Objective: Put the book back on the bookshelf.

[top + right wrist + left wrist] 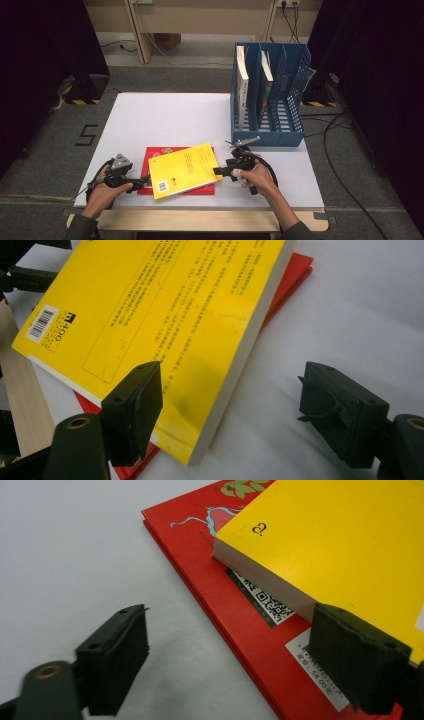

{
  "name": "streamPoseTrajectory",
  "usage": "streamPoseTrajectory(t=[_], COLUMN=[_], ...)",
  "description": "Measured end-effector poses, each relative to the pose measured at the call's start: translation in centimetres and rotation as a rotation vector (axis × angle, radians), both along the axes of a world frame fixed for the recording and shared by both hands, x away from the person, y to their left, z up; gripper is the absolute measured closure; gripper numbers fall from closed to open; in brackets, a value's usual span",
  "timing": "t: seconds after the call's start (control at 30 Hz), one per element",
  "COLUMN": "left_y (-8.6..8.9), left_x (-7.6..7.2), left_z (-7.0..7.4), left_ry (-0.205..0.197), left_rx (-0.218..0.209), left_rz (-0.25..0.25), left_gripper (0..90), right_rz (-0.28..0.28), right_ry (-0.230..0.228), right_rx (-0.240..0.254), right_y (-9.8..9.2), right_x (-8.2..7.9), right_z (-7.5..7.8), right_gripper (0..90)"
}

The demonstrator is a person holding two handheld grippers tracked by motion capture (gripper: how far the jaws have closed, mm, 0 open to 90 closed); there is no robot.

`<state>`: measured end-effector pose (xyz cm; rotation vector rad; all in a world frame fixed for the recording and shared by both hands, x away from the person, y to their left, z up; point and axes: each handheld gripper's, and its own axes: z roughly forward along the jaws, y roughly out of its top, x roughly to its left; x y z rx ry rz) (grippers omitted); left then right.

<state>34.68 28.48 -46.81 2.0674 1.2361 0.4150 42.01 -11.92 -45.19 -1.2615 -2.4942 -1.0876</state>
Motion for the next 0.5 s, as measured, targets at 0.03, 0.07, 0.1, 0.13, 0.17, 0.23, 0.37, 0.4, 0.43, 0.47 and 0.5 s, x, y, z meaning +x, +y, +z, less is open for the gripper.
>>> streamPoseTrajectory(t=[0.03, 0.07, 0.1, 0.13, 0.17, 0.23, 0.37, 0.4, 0.43, 0.47, 0.5], left_y=[0.0, -0.1, -0.1, -0.2, -0.4, -1.1, -1.6, -1.5, -1.4, -1.4, -1.5], left_x=[0.0, -0.1, -0.1, -0.1, -0.1, -0.2, -0.1, 0.0, 0.0, 0.0, 0.0], left_z=[0.0, 0.0, 0.0, 0.0, 0.0, 0.1, 0.2, 0.1, 0.0, 0.0, 0.0], left_ry=[-0.002, -0.001, -0.002, 0.001, 0.003, 0.002, -0.007, -0.002, 0.005, 0.004, 0.005], left_rx=[0.004, 0.002, -0.003, -0.013, -0.028, -0.026, 0.013, -0.006, -0.013, -0.016, -0.012], left_rz=[-0.001, 0.001, 0.002, -0.006, -0.017, -0.035, -0.050, -0.044, -0.036, -0.032, -0.031], left_gripper=[15.5, 16.1, 16.5, 17.7, 20.8, 24.5, 19.5, 18.5, 17.7, 16.5, 16.2], right_rz=[0.005, 0.003, 0.004, 0.004, 0.005, -0.001, -0.007, -0.008, -0.017, -0.023, -0.022], right_ry=[0.001, 0.008, 0.008, 0.007, 0.013, 0.025, 0.039, 0.039, 0.044, 0.048, 0.047], right_rx=[0.005, 0.007, 0.009, 0.009, 0.011, 0.033, 0.043, 0.048, 0.058, 0.063, 0.062], right_y=[0.2, 0.3, 0.5, 0.7, 0.8, 1.1, 1.4, 1.3, 1.3, 1.3, 1.3], right_x=[0.1, 0.1, 0.2, 0.3, 0.4, 0.6, 0.9, 1.0, 1.0, 1.0, 1.1], right_z=[-0.1, -0.2, -0.3, -0.4, -0.5, -0.8, -1.1, -1.2, -1.2, -1.3, -1.3], right_gripper=[26.4, 26.5, 26.6, 26.7, 26.7, 27.6, 28.4, 28.7, 28.8, 28.8, 28.7])
